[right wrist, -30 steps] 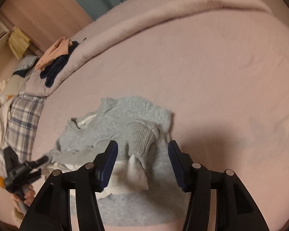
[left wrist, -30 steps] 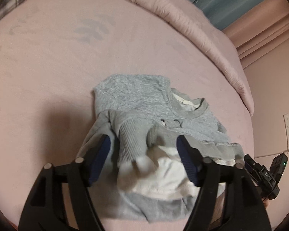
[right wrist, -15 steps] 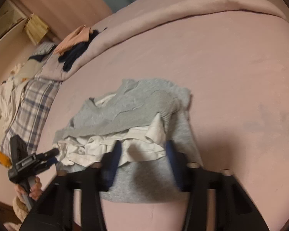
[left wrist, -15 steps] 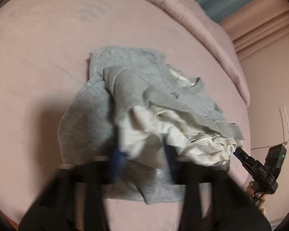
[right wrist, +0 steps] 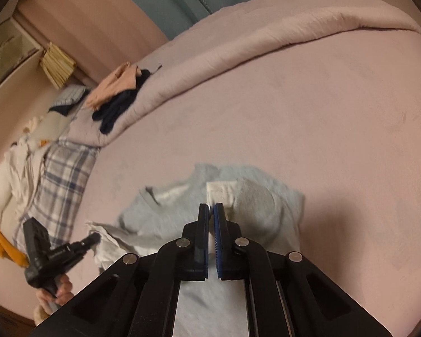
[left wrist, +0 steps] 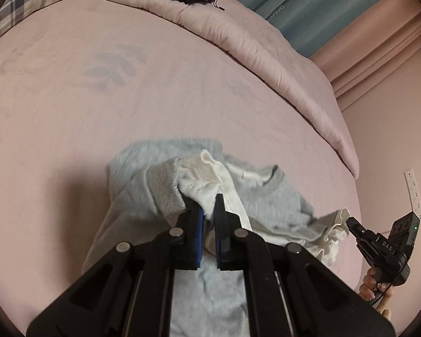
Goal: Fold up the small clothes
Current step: 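Pinch the folded white-lined edge with both grippers, tuck it flat, open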
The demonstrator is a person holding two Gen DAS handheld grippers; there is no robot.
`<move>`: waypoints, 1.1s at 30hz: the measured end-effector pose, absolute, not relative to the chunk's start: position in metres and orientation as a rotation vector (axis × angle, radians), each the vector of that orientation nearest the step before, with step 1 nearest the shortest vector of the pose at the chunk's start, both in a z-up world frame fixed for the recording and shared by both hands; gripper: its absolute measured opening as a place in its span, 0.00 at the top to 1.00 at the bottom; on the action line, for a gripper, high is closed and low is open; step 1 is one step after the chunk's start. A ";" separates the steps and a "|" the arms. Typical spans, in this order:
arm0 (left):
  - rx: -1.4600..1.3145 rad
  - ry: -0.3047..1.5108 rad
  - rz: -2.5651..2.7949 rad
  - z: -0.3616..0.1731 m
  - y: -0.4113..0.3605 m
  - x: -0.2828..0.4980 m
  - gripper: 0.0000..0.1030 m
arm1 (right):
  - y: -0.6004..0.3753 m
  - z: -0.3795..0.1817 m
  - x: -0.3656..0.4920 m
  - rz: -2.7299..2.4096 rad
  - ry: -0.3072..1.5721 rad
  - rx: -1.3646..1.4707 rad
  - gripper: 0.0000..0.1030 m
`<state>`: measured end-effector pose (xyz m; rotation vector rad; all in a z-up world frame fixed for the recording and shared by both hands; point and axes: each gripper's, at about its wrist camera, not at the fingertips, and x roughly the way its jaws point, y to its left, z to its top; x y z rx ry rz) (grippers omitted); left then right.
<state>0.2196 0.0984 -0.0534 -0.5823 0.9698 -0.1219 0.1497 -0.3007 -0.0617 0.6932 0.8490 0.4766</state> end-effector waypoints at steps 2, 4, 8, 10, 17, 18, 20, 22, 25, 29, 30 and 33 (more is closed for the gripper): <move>-0.582 0.979 -0.104 -0.059 0.099 0.234 0.95 | -0.299 -0.062 0.161 0.456 0.851 0.701 0.95; -0.587 0.988 -0.089 -0.066 0.103 0.245 0.95 | -0.296 -0.066 0.173 0.424 0.861 0.706 0.95; -0.602 1.016 -0.061 -0.081 0.108 0.264 0.95 | -0.293 -0.077 0.189 0.378 0.890 0.715 0.96; -0.597 1.029 -0.046 -0.088 0.109 0.271 0.95 | -0.289 -0.081 0.197 0.354 0.899 0.711 0.96; -0.601 1.057 -0.028 -0.102 0.109 0.282 0.93 | -0.276 -0.094 0.218 0.291 0.943 0.671 0.96; -0.598 1.064 -0.025 -0.103 0.108 0.283 0.93 | -0.275 -0.096 0.220 0.271 0.950 0.659 0.96; -0.588 1.073 -0.020 -0.106 0.106 0.285 0.91 | -0.274 -0.101 0.224 0.250 0.962 0.645 0.96; -0.573 1.076 -0.015 -0.107 0.104 0.286 0.91 | -0.273 -0.106 0.226 0.248 0.980 0.649 0.96; -0.567 1.071 -0.025 -0.105 0.104 0.285 0.90 | -0.274 -0.112 0.228 0.237 0.989 0.653 0.96; -0.590 1.050 -0.067 -0.090 0.104 0.276 0.53 | -0.281 -0.108 0.223 0.237 0.985 0.662 0.94; -0.574 1.034 -0.059 -0.082 0.102 0.272 0.47 | -0.282 -0.105 0.222 0.236 0.982 0.659 0.92; -0.511 0.981 -0.035 -0.060 0.098 0.255 0.20 | -0.285 -0.094 0.214 0.233 0.962 0.631 0.43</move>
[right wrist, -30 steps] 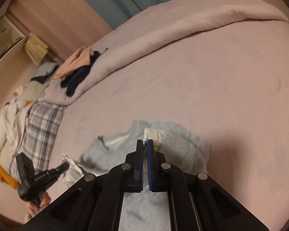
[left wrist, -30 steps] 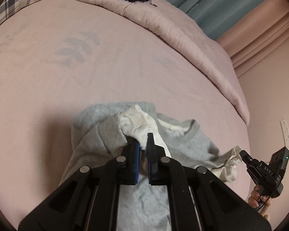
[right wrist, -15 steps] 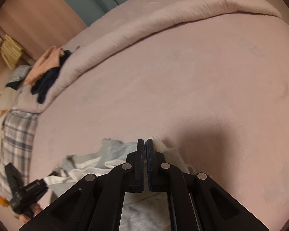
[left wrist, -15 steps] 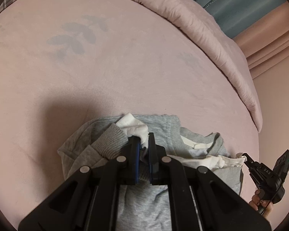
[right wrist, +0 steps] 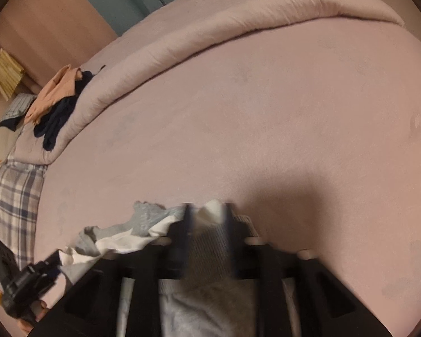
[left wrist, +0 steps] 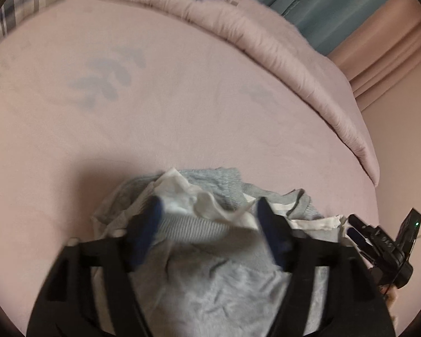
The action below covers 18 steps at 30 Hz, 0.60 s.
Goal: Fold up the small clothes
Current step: 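Pinch the folded white-lined edge with both grippers, tuck it flat, open, then move both grippers to the edge of the folded grey bundle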
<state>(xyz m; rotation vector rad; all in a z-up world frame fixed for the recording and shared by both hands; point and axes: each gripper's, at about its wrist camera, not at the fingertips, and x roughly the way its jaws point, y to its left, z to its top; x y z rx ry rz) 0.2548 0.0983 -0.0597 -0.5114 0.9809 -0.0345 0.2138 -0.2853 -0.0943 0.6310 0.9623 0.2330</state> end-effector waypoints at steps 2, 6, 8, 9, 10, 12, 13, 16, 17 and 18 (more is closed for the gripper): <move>-0.477 0.944 -0.011 -0.048 0.098 0.244 0.10 | -0.288 -0.086 0.205 0.199 0.927 0.595 0.28; -0.440 0.922 -0.022 -0.038 0.099 0.220 0.05 | -0.288 -0.074 0.187 0.193 0.894 0.496 0.28; -0.433 0.943 -0.021 -0.045 0.101 0.207 0.04 | -0.289 -0.073 0.179 0.196 0.902 0.480 0.28; -0.429 0.954 -0.015 -0.049 0.102 0.202 0.04 | -0.290 -0.073 0.176 0.196 0.904 0.471 0.28; -0.426 0.966 -0.004 -0.053 0.103 0.199 0.04 | -0.290 -0.074 0.172 0.176 0.895 0.458 0.28; -0.440 0.990 0.026 -0.067 0.106 0.187 0.04 | -0.290 -0.077 0.167 0.172 0.900 0.456 0.28; -0.449 0.999 0.030 -0.072 0.108 0.182 0.04 | -0.291 -0.079 0.163 0.177 0.904 0.460 0.28; -0.471 1.044 0.034 -0.090 0.110 0.165 0.04 | -0.291 -0.086 0.149 0.171 0.929 0.474 0.28; -0.477 1.058 0.033 -0.096 0.110 0.159 0.04 | -0.291 -0.090 0.144 0.164 0.940 0.476 0.28; -0.484 1.073 0.033 -0.103 0.110 0.153 0.04 | -0.292 -0.093 0.138 0.166 0.948 0.481 0.28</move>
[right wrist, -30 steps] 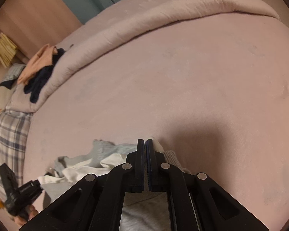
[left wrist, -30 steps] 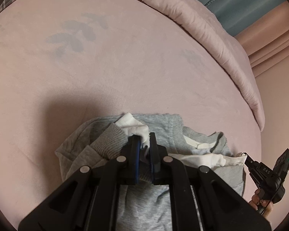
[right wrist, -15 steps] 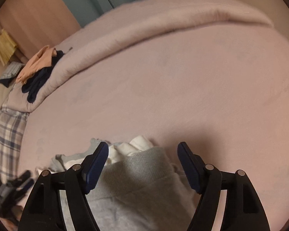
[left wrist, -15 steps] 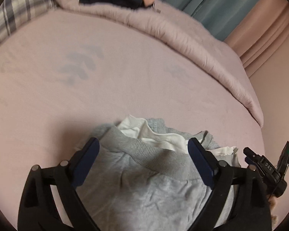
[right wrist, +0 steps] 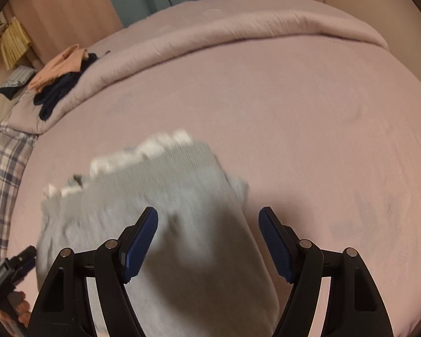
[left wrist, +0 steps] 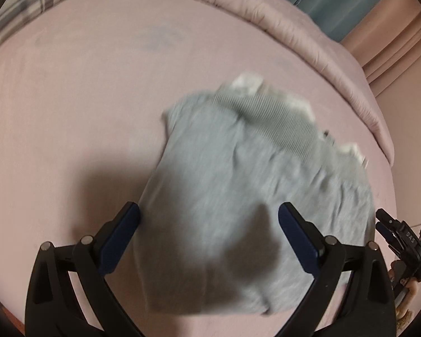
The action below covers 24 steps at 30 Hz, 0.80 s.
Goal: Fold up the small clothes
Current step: 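Move both grippers to the edge of the folded grey bundle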
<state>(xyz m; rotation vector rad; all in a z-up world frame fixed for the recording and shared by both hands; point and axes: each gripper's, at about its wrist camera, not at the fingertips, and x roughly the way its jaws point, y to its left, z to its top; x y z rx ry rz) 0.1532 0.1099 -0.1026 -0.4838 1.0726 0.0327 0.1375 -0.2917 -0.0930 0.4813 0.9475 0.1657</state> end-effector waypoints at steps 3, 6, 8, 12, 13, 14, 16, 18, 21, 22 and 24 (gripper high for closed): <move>-0.547 1.096 0.020 -0.116 0.111 0.138 0.05 | -0.294 -0.103 0.121 0.185 0.964 0.517 0.28; -0.602 1.077 0.013 -0.120 0.113 0.127 0.06 | -0.300 -0.110 0.106 0.183 0.972 0.558 0.28; -0.572 1.087 0.000 -0.117 0.109 0.125 0.10 | -0.305 -0.117 0.097 0.174 0.984 0.592 0.28; -0.588 1.089 -0.030 -0.118 0.103 0.119 0.11 | -0.308 -0.125 0.084 0.184 0.998 0.661 0.28; -0.588 1.087 -0.032 -0.118 0.103 0.117 0.12 | -0.308 -0.128 0.082 0.186 1.002 0.675 0.28; -0.582 1.087 -0.033 -0.118 0.101 0.116 0.15 | -0.307 -0.131 0.080 0.186 1.007 0.689 0.28; -0.574 1.089 -0.035 -0.120 0.101 0.113 0.25 | -0.305 -0.138 0.076 0.191 1.024 0.723 0.28; -0.559 1.093 -0.014 -0.121 0.102 0.113 0.36 | -0.304 -0.145 0.070 0.212 1.025 0.760 0.28; -0.573 1.088 -0.004 -0.123 0.106 0.110 0.60 | -0.304 -0.148 0.070 0.225 0.989 0.806 0.28; -0.583 1.086 0.000 -0.123 0.108 0.109 0.70 | -0.305 -0.150 0.070 0.251 0.975 0.840 0.28; -0.607 1.084 -0.003 -0.124 0.112 0.106 0.72 | -0.304 -0.157 0.075 0.319 0.962 0.927 0.28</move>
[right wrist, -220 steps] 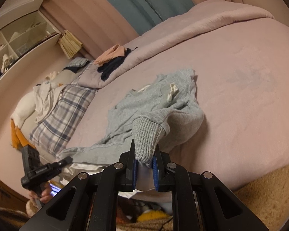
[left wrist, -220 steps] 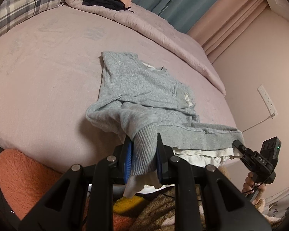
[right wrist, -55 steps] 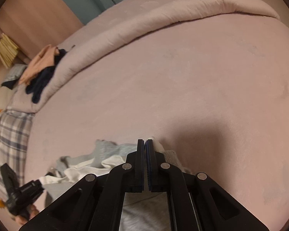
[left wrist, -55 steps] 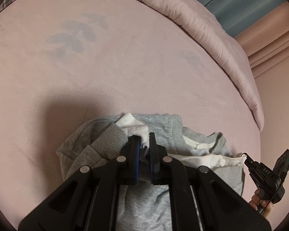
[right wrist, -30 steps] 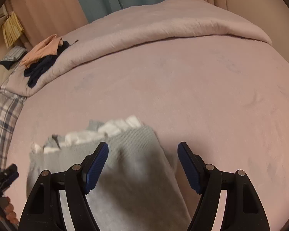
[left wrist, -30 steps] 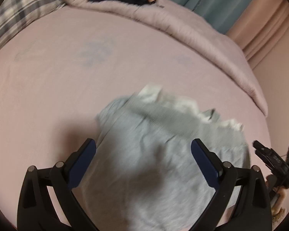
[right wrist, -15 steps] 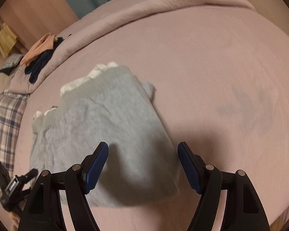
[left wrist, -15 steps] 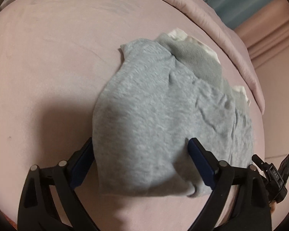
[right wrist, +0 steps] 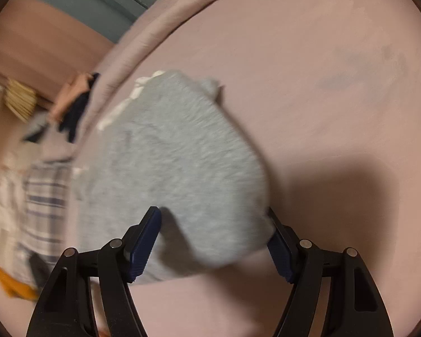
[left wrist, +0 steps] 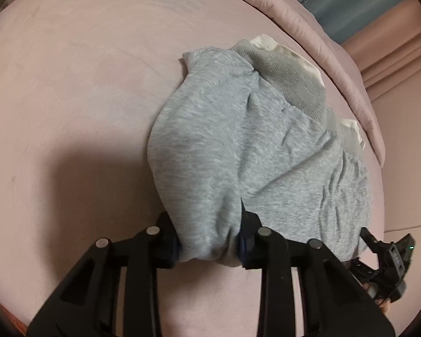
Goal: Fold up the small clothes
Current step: 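Move both grippers to the edge of the folded grey bundle, then grasp the bundle edge with both grippers and lift it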
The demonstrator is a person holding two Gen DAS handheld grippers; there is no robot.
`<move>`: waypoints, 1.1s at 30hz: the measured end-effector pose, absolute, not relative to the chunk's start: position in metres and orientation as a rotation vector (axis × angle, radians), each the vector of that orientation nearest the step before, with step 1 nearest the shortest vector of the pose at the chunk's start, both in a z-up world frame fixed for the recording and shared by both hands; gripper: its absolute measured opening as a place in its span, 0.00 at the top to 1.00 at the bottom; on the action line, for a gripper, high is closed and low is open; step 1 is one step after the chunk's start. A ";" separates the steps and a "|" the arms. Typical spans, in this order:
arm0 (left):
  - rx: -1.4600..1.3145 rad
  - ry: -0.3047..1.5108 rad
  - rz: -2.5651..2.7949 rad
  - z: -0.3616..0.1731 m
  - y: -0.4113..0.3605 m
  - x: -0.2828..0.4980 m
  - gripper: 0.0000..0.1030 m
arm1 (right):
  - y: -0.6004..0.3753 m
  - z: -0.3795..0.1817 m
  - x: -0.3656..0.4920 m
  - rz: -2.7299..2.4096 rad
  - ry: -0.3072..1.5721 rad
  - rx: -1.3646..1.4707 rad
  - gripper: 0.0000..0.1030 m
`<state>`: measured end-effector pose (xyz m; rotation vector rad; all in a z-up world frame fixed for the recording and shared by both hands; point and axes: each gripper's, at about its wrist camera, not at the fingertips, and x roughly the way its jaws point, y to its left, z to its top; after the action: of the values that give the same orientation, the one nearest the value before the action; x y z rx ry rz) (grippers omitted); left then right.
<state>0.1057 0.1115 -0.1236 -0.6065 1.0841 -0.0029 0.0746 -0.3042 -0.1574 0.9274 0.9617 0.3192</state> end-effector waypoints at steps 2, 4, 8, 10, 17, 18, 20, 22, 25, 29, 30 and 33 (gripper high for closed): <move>-0.603 1.081 -0.008 -0.122 0.112 0.102 0.74 | -0.299 -0.162 0.079 0.340 0.952 0.964 0.28; -0.587 1.079 -0.007 -0.119 0.109 0.101 0.75 | -0.293 -0.160 0.083 0.352 0.931 0.951 0.37; -0.572 1.071 -0.005 -0.114 0.105 0.096 0.75 | -0.289 -0.176 0.093 0.460 0.944 1.124 0.75; -0.582 1.074 -0.015 -0.113 0.103 0.095 0.76 | -0.290 -0.176 0.092 0.457 0.929 1.140 0.78; -0.567 1.093 -0.061 -0.100 0.087 0.078 0.77 | -0.309 -0.142 0.072 0.435 0.803 1.121 0.82; -0.562 1.097 -0.075 -0.098 0.083 0.077 0.77 | -0.313 -0.137 0.070 0.427 0.788 1.116 0.82; -0.555 1.110 -0.101 -0.098 0.076 0.070 0.77 | -0.321 -0.129 0.064 0.415 0.765 1.109 0.82; -0.550 1.129 -0.126 -0.101 0.069 0.063 0.76 | -0.317 -0.124 0.068 0.394 0.747 1.091 0.83; -0.521 1.147 -0.138 -0.107 0.060 0.057 0.76 | -0.319 -0.113 0.063 0.363 0.722 1.041 0.83; -0.487 1.159 -0.112 -0.110 0.058 0.062 0.70 | -0.313 -0.099 0.061 0.350 0.706 0.947 0.83; -0.482 1.163 -0.113 -0.110 0.059 0.062 0.70 | -0.307 -0.092 0.062 0.342 0.699 0.891 0.83; -0.474 1.167 -0.108 -0.109 0.060 0.063 0.65 | -0.290 -0.072 0.065 0.341 0.672 0.777 0.83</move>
<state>0.0630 0.0596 -0.1087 -0.4735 1.1666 -0.1083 0.0648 -0.2899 -0.0721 0.7775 0.6720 0.3406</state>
